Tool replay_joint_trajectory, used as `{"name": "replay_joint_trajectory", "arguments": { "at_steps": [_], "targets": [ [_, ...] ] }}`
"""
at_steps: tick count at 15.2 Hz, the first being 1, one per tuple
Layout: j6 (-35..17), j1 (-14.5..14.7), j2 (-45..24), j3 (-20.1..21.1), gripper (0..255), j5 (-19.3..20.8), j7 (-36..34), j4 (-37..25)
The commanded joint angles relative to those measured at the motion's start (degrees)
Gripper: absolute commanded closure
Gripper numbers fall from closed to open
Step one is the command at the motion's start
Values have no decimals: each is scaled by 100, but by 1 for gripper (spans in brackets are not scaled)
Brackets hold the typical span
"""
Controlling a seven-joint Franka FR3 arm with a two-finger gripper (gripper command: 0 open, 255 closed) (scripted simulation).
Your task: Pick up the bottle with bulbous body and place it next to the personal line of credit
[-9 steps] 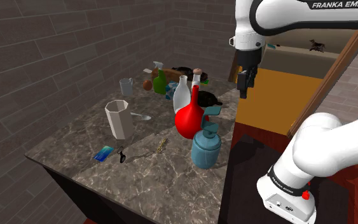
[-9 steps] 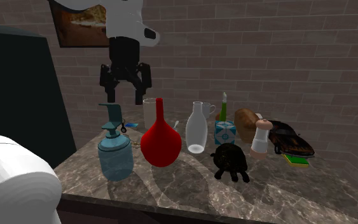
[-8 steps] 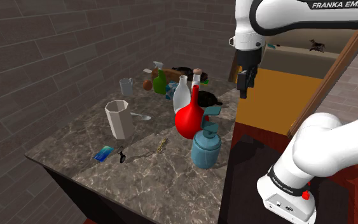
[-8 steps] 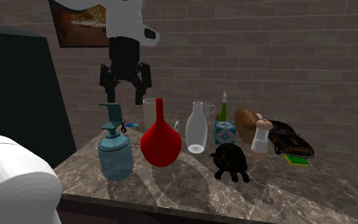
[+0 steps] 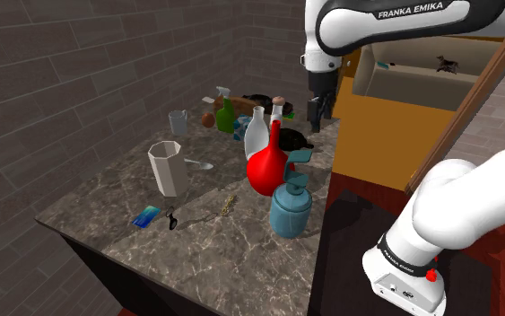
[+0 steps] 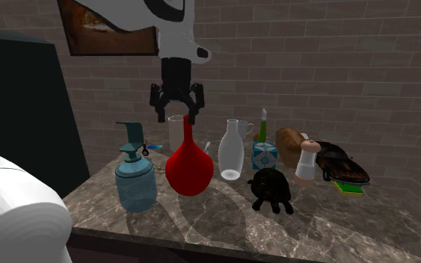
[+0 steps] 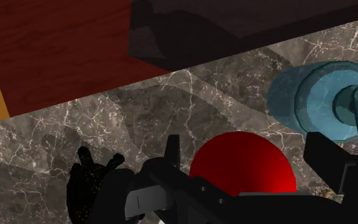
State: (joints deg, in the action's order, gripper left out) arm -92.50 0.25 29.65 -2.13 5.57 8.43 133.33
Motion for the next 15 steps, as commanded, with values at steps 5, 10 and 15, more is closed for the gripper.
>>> {"name": "replay_joint_trajectory", "arguments": {
  "at_steps": [5,10,15],
  "targets": [
    [-649,-26,-1288,-152,0,-13,185,-854],
    [-994,-51,-2314,-246,0,-93,353,-1702],
    [-1160,-97,-3354,-307,0,-224,531,-2738]
  ]
}}
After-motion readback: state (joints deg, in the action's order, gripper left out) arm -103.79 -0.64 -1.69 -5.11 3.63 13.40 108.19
